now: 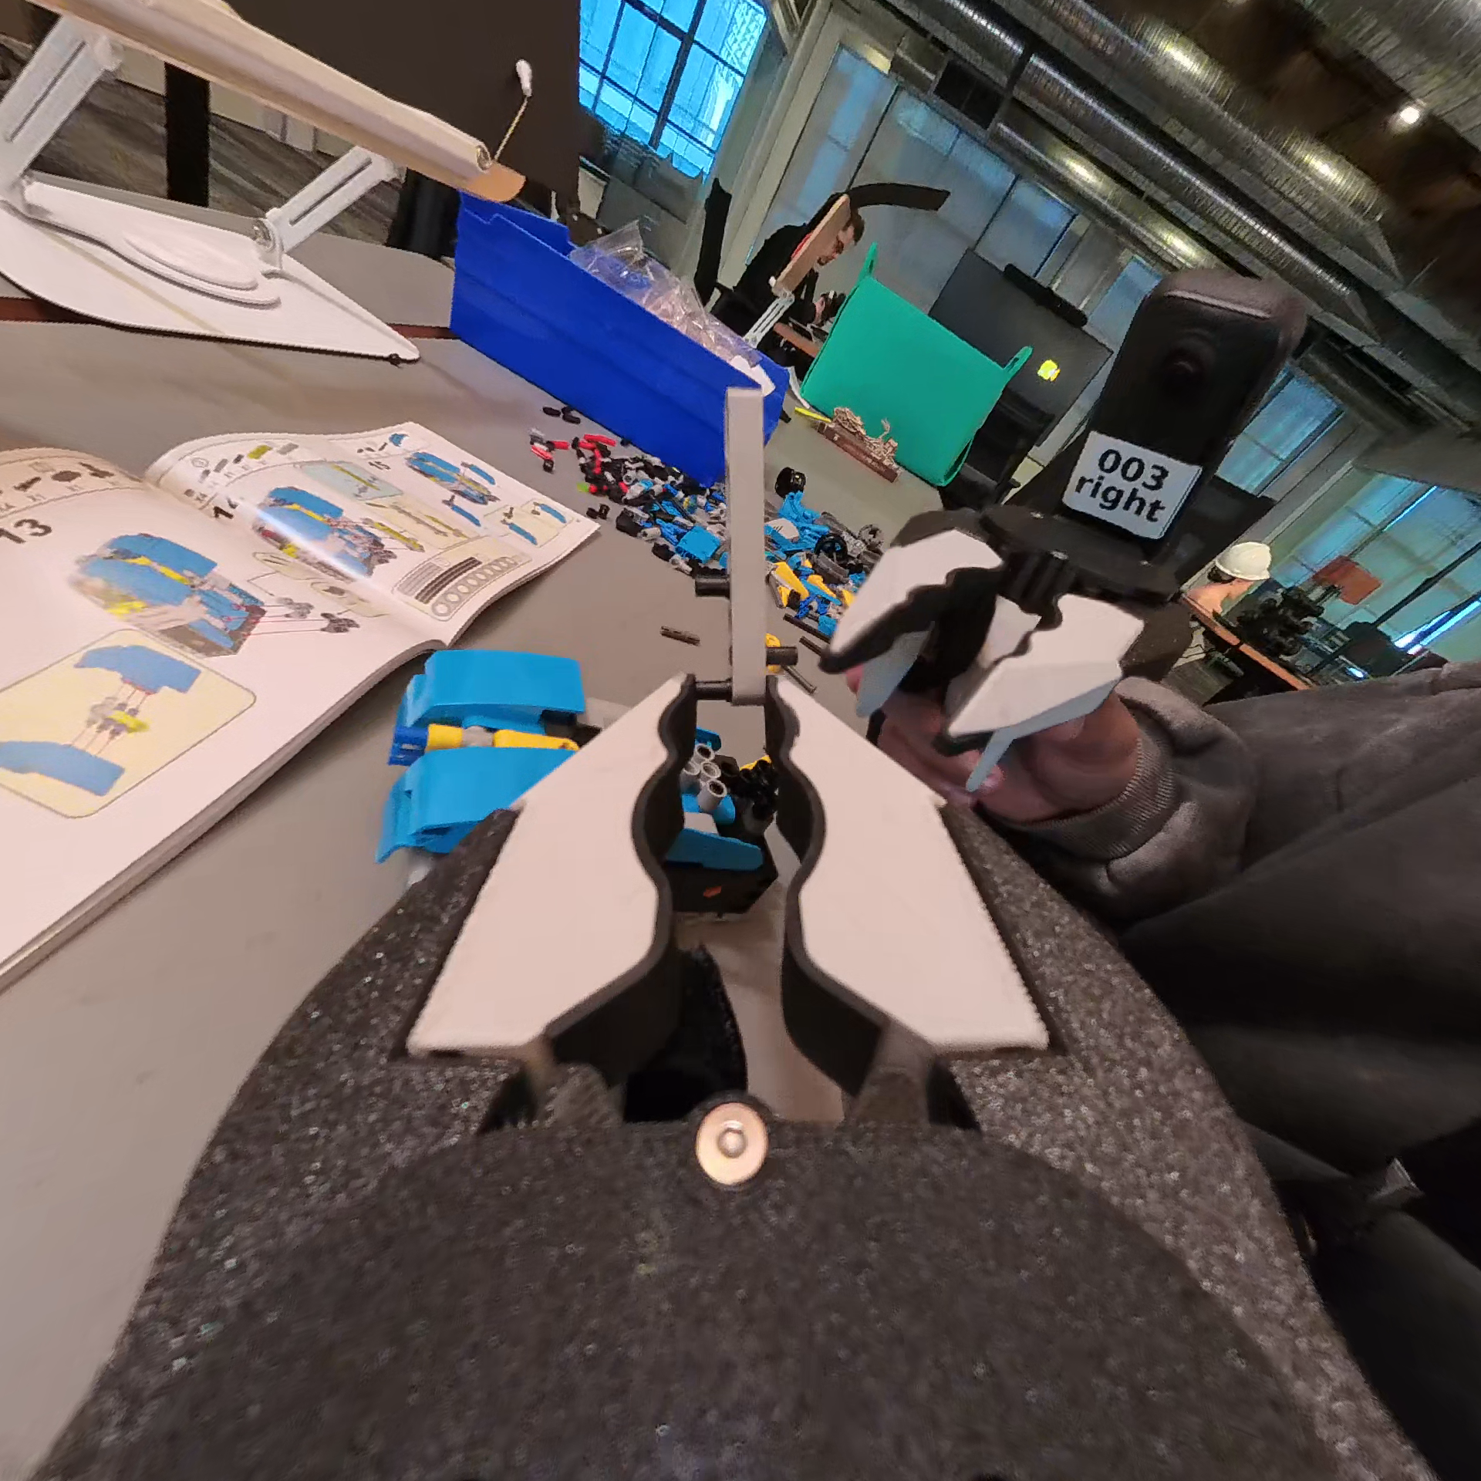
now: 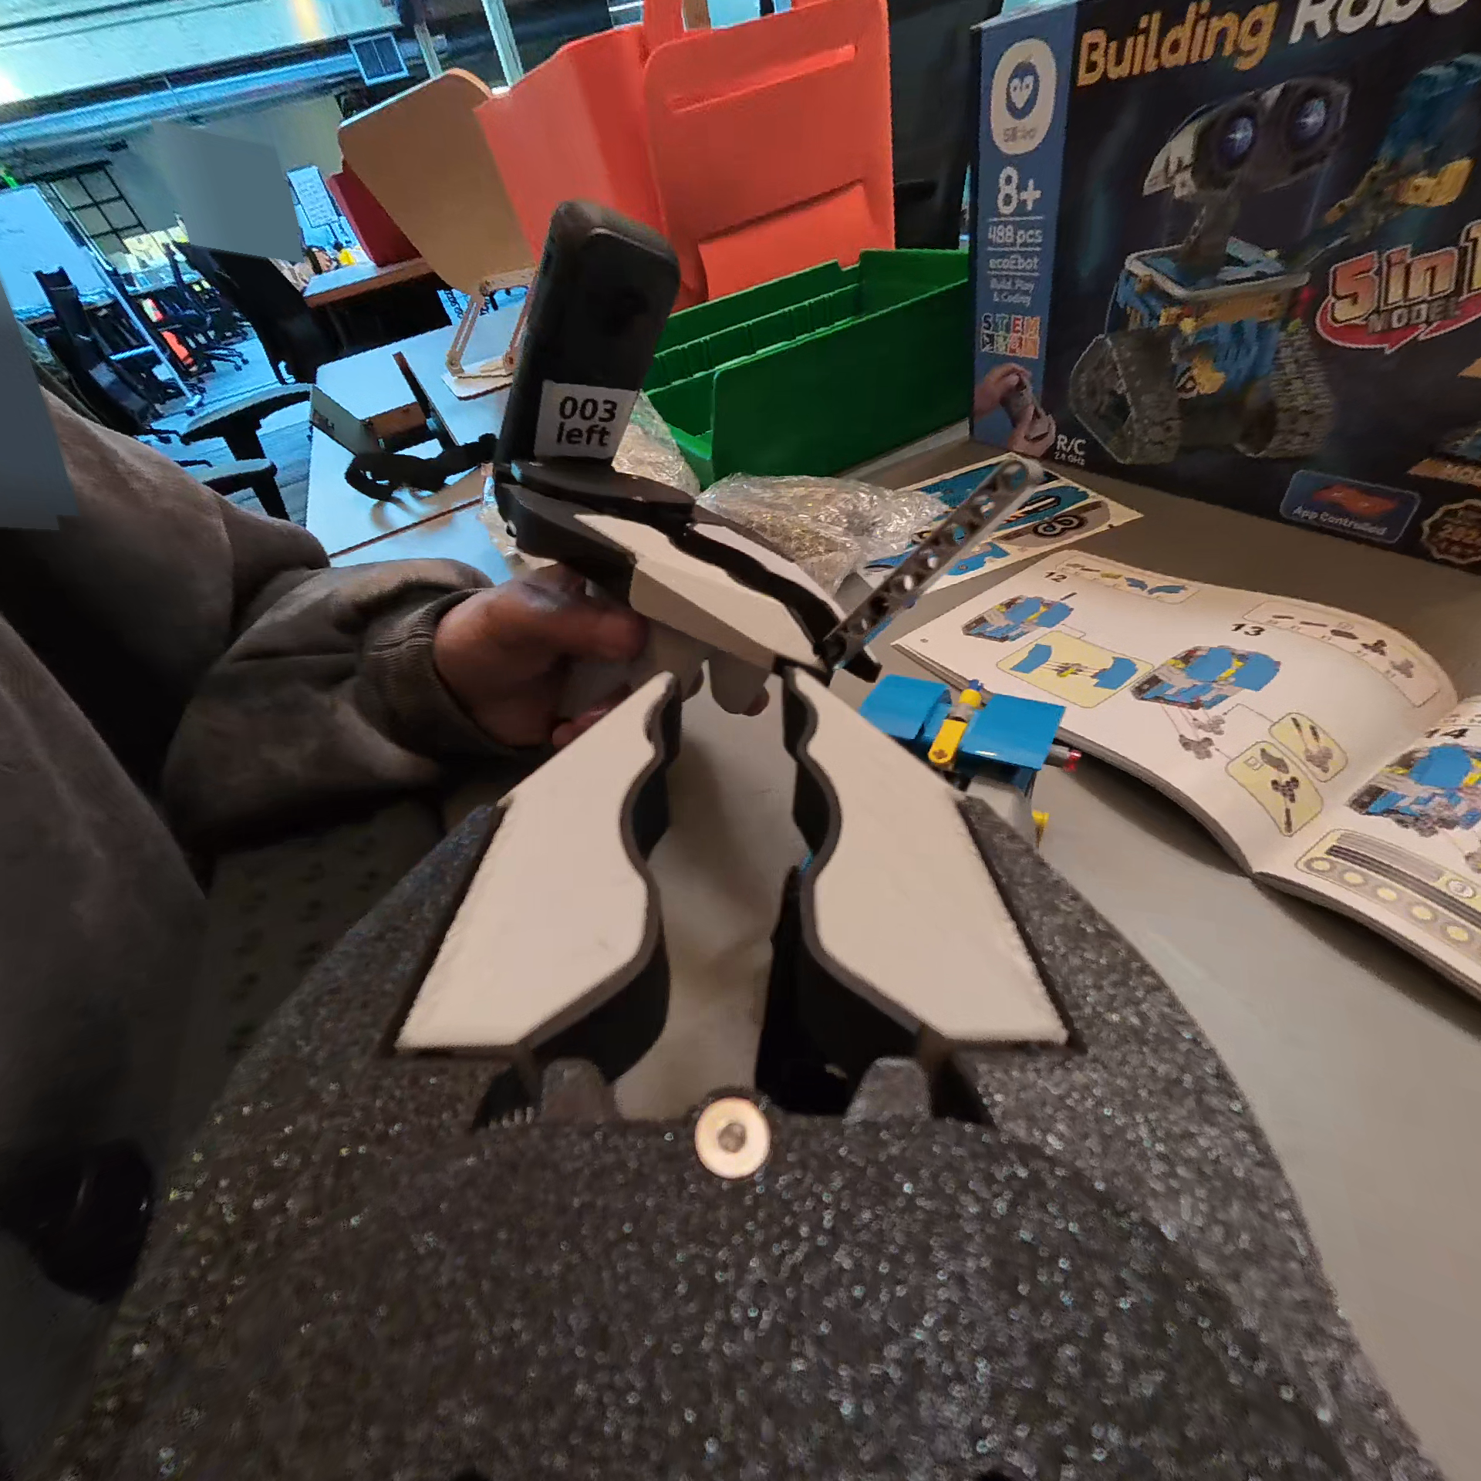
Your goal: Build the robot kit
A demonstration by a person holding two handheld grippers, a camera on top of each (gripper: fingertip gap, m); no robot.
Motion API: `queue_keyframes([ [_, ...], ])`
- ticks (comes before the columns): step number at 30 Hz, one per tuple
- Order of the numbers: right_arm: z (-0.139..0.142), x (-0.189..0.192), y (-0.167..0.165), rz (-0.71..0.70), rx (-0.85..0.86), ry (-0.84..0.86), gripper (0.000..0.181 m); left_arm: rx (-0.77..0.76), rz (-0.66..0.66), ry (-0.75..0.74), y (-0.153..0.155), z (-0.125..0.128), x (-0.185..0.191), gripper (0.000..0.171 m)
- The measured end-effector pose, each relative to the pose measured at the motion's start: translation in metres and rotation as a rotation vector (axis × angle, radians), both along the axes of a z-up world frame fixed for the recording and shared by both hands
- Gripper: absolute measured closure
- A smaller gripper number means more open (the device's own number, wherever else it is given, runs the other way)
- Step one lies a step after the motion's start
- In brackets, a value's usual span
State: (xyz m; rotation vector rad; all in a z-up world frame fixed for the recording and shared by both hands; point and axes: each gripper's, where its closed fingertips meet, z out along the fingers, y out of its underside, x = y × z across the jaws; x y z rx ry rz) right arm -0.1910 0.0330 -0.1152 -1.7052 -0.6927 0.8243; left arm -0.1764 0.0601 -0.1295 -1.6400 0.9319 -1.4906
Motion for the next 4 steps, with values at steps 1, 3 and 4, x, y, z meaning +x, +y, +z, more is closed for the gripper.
queue_keyframes([
  [1, 0.0002, 0.001, 0.0018, -0.013, 0.007, -0.003, 0.151, 0.003, -0.001, 0.002, -0.0005, -0.0002, 0.0002, 0.155],
  [3, 0.0016, 0.0012, 0.0019, -0.012, 0.021, 0.002, 0.147, 0.0, -0.004, 0.005, -0.0012, -0.001, 0.0007, 0.155],
  [4, 0.0021, -0.0006, 0.0009, -0.001, 0.021, 0.009, 0.145, -0.002, -0.003, 0.003, -0.0011, -0.0009, 0.0007, 0.156],
])
